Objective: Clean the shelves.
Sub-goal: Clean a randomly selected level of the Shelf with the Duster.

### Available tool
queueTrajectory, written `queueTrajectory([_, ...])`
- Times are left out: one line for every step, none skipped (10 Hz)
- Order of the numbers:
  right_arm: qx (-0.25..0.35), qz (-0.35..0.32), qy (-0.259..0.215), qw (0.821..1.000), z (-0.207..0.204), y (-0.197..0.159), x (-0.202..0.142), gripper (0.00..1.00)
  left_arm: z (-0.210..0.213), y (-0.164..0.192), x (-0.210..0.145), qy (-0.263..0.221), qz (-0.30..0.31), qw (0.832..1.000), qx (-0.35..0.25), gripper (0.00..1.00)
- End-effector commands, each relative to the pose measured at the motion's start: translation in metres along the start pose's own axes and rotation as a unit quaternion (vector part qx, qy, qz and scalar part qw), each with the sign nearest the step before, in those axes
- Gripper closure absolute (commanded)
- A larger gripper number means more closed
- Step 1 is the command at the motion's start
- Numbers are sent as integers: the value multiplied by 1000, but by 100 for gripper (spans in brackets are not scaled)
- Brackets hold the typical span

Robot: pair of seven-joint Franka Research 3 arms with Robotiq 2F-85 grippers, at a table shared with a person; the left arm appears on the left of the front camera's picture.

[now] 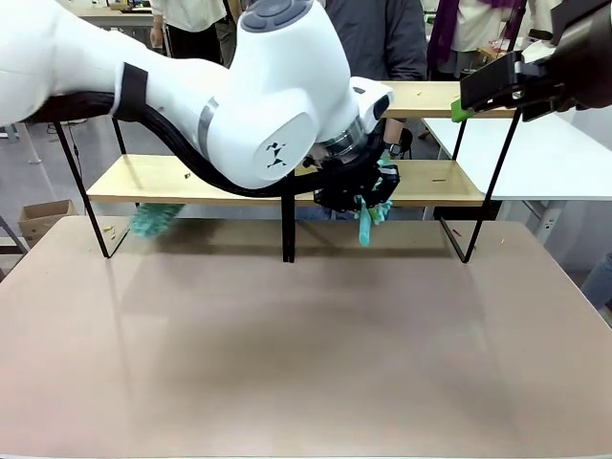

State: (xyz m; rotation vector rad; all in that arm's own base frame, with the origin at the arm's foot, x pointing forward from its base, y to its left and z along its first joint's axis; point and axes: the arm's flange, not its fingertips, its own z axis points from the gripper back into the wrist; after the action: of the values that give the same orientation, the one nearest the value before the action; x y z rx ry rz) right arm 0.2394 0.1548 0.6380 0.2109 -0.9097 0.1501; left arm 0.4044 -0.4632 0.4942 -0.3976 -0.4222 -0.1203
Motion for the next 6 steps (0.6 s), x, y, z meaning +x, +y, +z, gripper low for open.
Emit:
queueTrajectory([1,-2,1,1000,0,0,0,0,-6,-8,15,30,-24,999,-3,88])
queueTrajectory([1,-2,1,1000,0,0,0,0,-8,-11,17,32,-32,999,-8,88])
queueTrajectory([1,-2,1,1000,0,0,0,0,-7,-13,18,40,-38,998,-24,88])
queueTrajectory([1,-2,1,1000,0,0,0,0,-7,-14,18,38,-46,998,-31,88])
queueTrajectory([1,-2,1,1000,0,0,0,0,-8,-15,18,57,-73,995,-46,88])
queueTrajectory([1,-2,1,1000,0,0,0,0,-9,-15,19,80,-104,990,-57,88])
